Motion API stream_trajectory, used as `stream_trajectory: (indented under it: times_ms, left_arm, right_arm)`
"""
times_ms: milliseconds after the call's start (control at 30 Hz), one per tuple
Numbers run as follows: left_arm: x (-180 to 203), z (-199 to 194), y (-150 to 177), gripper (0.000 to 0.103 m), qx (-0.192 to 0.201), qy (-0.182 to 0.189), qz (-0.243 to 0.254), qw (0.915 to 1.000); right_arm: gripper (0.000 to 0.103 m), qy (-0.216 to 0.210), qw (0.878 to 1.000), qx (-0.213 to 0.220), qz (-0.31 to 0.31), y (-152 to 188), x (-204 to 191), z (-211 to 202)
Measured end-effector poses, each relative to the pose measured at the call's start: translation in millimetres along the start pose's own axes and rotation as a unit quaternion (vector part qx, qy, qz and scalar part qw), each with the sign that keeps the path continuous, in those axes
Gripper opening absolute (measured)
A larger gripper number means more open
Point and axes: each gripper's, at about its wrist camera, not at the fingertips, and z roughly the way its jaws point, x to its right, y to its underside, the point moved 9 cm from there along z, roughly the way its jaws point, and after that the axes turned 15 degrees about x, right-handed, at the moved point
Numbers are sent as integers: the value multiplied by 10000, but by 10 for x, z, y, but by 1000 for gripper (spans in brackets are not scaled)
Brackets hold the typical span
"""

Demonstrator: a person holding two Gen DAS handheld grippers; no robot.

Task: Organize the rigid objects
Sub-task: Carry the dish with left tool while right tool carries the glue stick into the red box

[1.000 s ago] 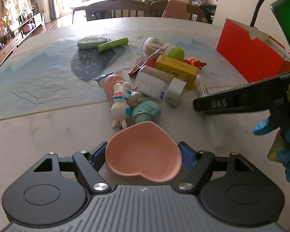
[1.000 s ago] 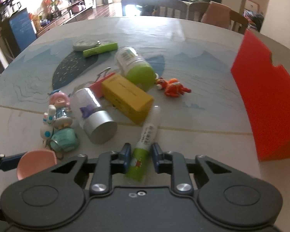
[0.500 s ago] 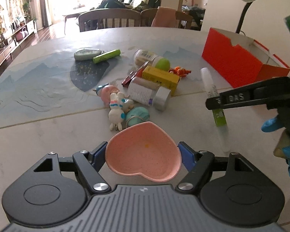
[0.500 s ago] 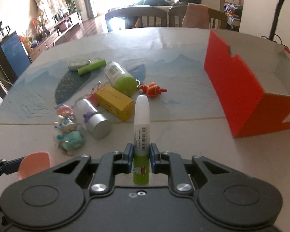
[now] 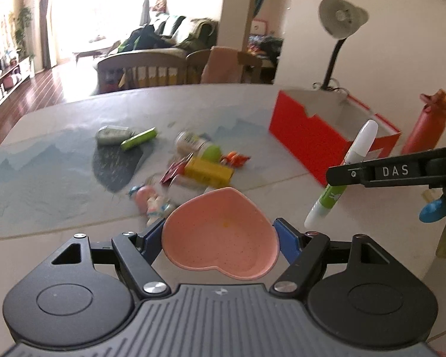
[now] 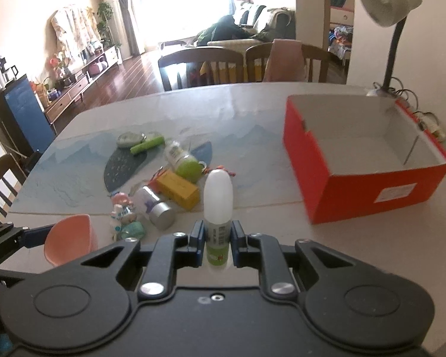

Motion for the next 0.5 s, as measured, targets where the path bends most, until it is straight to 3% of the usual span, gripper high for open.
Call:
stream_trajectory:
  times_ms: [233,500]
  left_arm:
    - [206,13,-334,78,110,313,68,9994]
    - [522,360,-677,78,118,514,153,9985]
  right_arm:
    - [16,85,9999,78,12,-302,215,-132]
    - [16,196,9997,-117,6,-550,745,-47]
